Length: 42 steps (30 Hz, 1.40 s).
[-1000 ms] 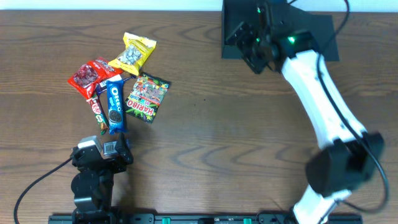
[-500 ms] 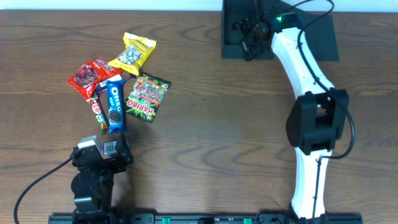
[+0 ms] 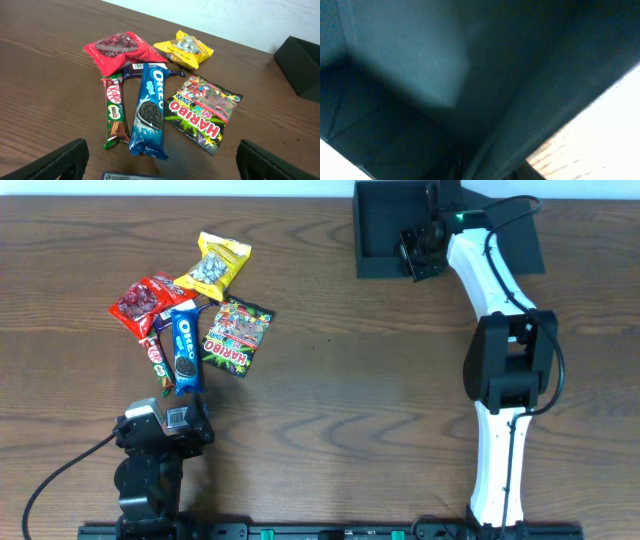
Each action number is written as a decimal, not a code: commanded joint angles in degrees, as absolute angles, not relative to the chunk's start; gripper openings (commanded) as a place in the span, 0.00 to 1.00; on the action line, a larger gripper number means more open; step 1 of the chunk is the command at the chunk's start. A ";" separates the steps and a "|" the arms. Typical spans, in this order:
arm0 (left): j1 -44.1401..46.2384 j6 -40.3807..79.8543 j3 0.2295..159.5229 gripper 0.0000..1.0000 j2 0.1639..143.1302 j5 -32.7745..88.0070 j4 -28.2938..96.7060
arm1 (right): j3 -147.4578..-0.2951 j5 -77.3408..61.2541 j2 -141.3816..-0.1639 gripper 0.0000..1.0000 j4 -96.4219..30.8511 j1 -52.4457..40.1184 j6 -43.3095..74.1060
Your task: Pack container
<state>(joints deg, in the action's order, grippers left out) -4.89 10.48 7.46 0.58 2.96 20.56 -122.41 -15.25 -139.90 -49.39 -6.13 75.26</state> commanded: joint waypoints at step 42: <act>-5.23 9.65 6.26 0.95 0.25 2.39 20.95 | -134.19 0.97 -139.94 0.02 -96.40 -17.39 10.24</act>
<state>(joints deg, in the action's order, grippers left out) -4.89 10.48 7.46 0.58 2.96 20.56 -133.34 3.40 -140.22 -96.38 -17.12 11.64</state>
